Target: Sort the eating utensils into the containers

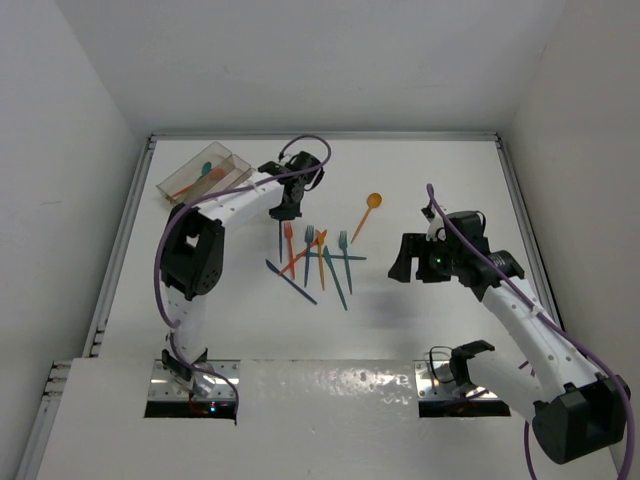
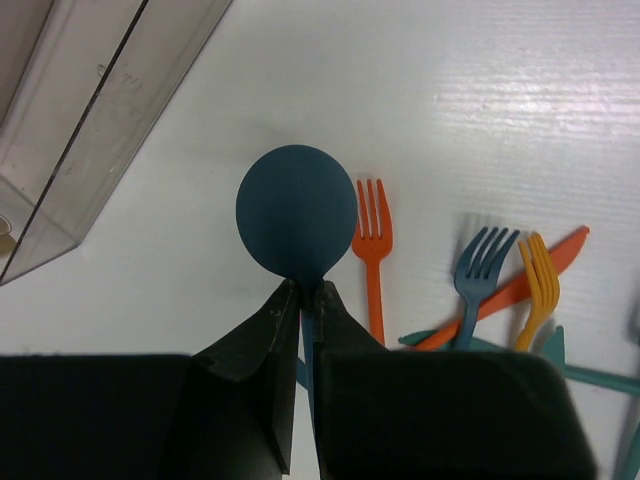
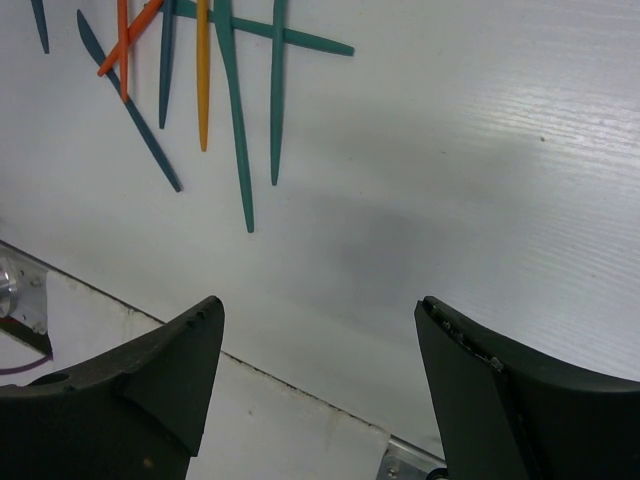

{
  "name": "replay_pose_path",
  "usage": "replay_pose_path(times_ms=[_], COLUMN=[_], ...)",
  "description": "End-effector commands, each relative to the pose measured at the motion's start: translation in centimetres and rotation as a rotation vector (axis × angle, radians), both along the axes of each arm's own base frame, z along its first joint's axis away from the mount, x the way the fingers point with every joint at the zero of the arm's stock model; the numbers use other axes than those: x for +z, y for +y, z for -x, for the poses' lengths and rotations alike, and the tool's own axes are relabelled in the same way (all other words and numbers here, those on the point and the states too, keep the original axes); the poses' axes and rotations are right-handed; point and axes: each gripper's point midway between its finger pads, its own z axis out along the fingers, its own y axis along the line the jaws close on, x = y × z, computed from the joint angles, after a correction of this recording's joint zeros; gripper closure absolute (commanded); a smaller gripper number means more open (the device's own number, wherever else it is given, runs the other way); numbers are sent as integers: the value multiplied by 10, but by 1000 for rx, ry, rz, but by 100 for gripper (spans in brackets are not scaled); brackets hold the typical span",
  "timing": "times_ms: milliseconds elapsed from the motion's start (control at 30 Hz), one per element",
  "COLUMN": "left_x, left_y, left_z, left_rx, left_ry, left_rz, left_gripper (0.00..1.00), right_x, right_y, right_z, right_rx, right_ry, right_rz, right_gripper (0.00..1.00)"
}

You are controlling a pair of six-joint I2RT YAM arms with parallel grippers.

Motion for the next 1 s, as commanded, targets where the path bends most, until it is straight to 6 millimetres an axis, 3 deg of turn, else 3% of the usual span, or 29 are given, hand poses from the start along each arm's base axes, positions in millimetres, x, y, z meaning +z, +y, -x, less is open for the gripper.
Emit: replay_pose_path(times_ms=[0, 133, 233, 333, 367, 433, 533, 600, 733, 833, 967], left_x=[34, 41, 63, 94, 100, 118, 140, 154, 167, 165, 166], left_y=[-15, -13, -5, 22, 41, 61, 113, 130, 168, 199, 215], left_z=[-5, -9, -28, -49, -58, -71, -89, -97, -115, -131, -144], left_rx=[-91, -96, -134, -141, -120, -148, -153, -219, -295, -376, -495], left_ry=[-95, -113, -196, -287, -304, -356, -429, -480, -531, -517, -511], left_rz=[69, 58, 63, 66, 73, 76, 22, -56, -191, -241, -407], left_gripper=[100, 100, 100, 100, 100, 100, 100, 100, 100, 100, 100], right_x=[9, 11, 12, 13, 13, 13, 13, 14, 13, 11, 4], right_y=[5, 6, 7, 7, 7, 8, 7, 8, 9, 11, 11], right_z=[-7, -8, -9, -8, -8, -8, -9, -10, -12, -11, -9], right_rx=[10, 12, 14, 17, 17, 19, 22, 27, 31, 36, 43], right_ry=[-34, -36, -37, -39, -39, -40, -46, -49, -43, -31, 4], right_rz=[-18, -25, -28, -29, -29, -30, -28, -28, -31, -36, -31], right_gripper=[24, 24, 24, 24, 24, 24, 24, 24, 24, 24, 24])
